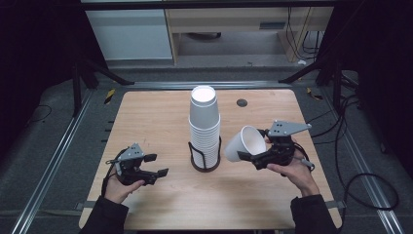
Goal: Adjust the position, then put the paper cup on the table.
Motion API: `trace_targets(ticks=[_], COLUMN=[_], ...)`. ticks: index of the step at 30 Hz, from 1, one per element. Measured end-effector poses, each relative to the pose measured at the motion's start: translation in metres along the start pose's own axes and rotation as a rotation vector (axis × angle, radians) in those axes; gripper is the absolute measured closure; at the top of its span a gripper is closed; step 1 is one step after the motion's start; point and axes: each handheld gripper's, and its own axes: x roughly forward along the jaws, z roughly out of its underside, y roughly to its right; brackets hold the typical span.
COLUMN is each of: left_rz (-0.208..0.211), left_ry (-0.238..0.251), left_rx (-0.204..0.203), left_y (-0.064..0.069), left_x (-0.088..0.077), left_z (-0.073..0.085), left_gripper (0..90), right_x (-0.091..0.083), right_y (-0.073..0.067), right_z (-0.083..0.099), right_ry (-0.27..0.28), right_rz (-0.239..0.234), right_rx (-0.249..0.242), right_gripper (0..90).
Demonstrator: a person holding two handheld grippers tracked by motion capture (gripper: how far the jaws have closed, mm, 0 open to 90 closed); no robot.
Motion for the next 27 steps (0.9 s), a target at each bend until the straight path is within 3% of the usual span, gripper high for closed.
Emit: trace_targets(ticks=[14,23,27], left_rz=[-0.044,-0.091,-0.097], left_ry=[-0.017,-0.039,-0.042], left_rx=[-0.029,-0.046,-0.056], left_y=[-0.008,-0.013,-0.015], left_x=[0.000,0.002,0.002], left_z=[0.005,0.006,0.007], left_gripper=[22.0,22.1,22.2], right_x=[-0.009,-0.011,-0.010], right_y=[0.031,0.059,0.072], right_z=[0.004,0.009,0.010], right_ry=[0.006,-0.024,-0.044], right_rz=[0.216,0.393,0.444], right_rx=[0.069,0.112,0.138], right_gripper=[8.8,8.9,8.9])
